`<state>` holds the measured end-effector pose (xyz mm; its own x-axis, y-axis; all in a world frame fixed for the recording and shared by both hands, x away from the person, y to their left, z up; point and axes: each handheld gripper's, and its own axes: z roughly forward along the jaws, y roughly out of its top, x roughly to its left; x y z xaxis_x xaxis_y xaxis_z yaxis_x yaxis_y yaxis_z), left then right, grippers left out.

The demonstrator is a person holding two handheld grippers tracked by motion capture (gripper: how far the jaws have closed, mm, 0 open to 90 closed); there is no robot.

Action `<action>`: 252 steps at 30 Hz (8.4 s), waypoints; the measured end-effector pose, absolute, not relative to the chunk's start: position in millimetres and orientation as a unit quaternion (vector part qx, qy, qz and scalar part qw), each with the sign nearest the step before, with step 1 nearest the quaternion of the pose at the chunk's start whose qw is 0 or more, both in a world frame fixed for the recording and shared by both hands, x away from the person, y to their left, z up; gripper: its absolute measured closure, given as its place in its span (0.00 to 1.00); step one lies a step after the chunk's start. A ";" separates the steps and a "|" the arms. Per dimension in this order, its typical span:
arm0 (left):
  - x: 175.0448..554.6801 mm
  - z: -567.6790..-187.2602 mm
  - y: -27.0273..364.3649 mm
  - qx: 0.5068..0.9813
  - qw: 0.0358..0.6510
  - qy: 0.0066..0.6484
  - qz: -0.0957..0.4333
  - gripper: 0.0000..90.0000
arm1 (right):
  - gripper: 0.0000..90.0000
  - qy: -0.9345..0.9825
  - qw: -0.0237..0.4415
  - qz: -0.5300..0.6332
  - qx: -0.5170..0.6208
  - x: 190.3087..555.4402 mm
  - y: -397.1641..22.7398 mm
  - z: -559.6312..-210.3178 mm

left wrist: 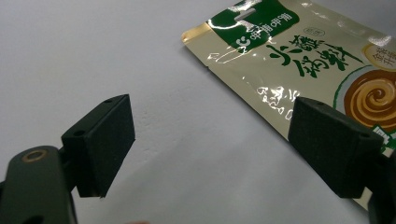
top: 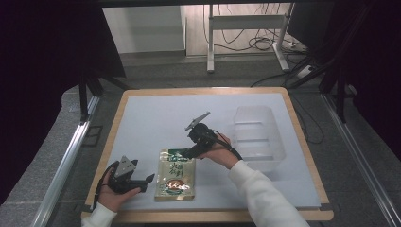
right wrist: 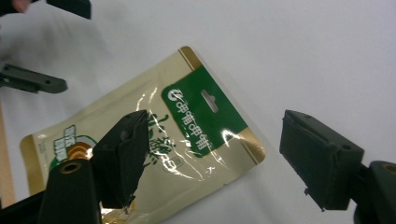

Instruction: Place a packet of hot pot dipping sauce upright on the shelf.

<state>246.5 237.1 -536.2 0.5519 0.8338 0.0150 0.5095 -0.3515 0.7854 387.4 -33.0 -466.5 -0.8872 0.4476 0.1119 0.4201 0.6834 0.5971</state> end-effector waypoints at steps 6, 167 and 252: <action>246.5 -536.2 236.9 0.795 0.380 0.422 0.212 0.16 | 0.33 0.920 0.005 0.304 0.247 400.1 -30.1 -477.4; 249.8 -540.5 237.7 0.796 0.372 0.430 0.209 0.16 | 1.00 0.892 0.141 0.401 0.154 338.5 -147.1 -333.8; 252.0 -543.7 235.2 0.803 0.351 0.433 0.210 0.16 | 1.00 0.867 0.171 0.420 0.207 353.8 -272.8 -311.0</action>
<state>252.0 235.2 -543.7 0.5377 0.8425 0.0333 0.5478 -0.3791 0.7458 353.8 -272.8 -311.0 -0.8558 0.5023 -0.1238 0.2143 0.5620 0.7988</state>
